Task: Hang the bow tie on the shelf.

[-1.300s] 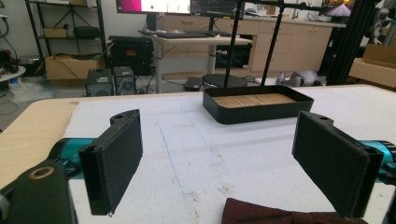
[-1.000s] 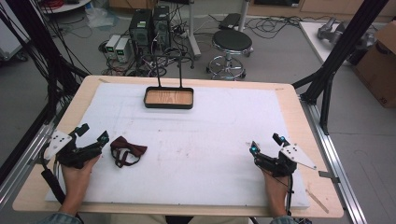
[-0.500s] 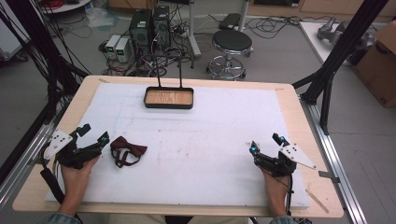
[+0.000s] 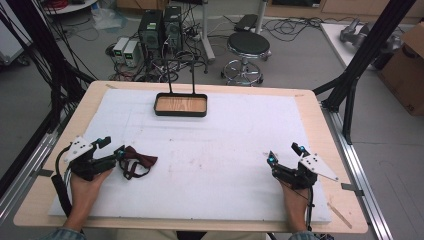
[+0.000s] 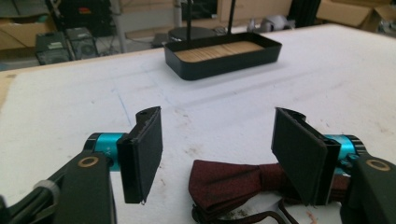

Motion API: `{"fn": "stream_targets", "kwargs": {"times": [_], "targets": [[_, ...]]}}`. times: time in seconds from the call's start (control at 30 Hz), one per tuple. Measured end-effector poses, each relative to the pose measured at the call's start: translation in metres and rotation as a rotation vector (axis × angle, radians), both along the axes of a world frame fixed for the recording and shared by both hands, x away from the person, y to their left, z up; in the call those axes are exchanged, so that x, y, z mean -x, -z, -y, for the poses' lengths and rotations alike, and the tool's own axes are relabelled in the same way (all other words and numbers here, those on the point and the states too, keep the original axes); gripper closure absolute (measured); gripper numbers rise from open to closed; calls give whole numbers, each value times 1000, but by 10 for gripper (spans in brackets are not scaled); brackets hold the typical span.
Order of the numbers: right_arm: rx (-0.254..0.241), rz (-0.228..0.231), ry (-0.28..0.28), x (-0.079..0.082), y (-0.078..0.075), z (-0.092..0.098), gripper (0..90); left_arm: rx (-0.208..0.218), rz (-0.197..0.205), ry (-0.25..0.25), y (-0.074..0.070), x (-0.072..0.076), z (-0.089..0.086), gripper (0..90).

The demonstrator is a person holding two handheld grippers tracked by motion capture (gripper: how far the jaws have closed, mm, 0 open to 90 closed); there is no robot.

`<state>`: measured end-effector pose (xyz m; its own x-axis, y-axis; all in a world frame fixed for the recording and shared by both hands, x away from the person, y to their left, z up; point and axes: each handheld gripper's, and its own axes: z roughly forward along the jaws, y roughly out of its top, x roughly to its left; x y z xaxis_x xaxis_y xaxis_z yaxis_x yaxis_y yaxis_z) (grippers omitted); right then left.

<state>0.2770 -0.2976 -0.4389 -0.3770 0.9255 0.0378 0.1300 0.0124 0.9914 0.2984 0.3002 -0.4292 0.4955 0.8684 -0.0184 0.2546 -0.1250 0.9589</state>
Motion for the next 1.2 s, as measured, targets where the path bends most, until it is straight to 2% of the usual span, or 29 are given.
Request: {"fn": "stream_targets", "kwargs": {"times": [0.27, 0.37, 0.57, 0.77, 0.93, 0.97, 1.03, 1.2], "targets": [[0, -1, -2, 0, 0, 0, 103, -73, -88, 53, 4, -10, 6, 418], [2, 1, 0, 0, 0, 0, 103, -115, -130, 76, 5, -14, 8, 450], [2, 1, 1, 0, 0, 0, 103, -160, -174, 118, 7, -19, 12, 499], [0, -1, -1, 0, 0, 0, 103, -219, -186, 137, 10, -21, 17, 520], [0, -2, -2, 0, 0, 0, 104, -277, -213, 160, 12, -23, 22, 568], [0, -2, -2, 0, 0, 0, 104, -277, -213, 160, 12, -23, 22, 570], [0, -3, 0, -1, 0, 0, 103, -307, -216, 163, 13, -23, 25, 592], [-1, -5, 0, -1, 0, 0, 104, -338, -214, 170, 13, -22, 27, 683]]}}
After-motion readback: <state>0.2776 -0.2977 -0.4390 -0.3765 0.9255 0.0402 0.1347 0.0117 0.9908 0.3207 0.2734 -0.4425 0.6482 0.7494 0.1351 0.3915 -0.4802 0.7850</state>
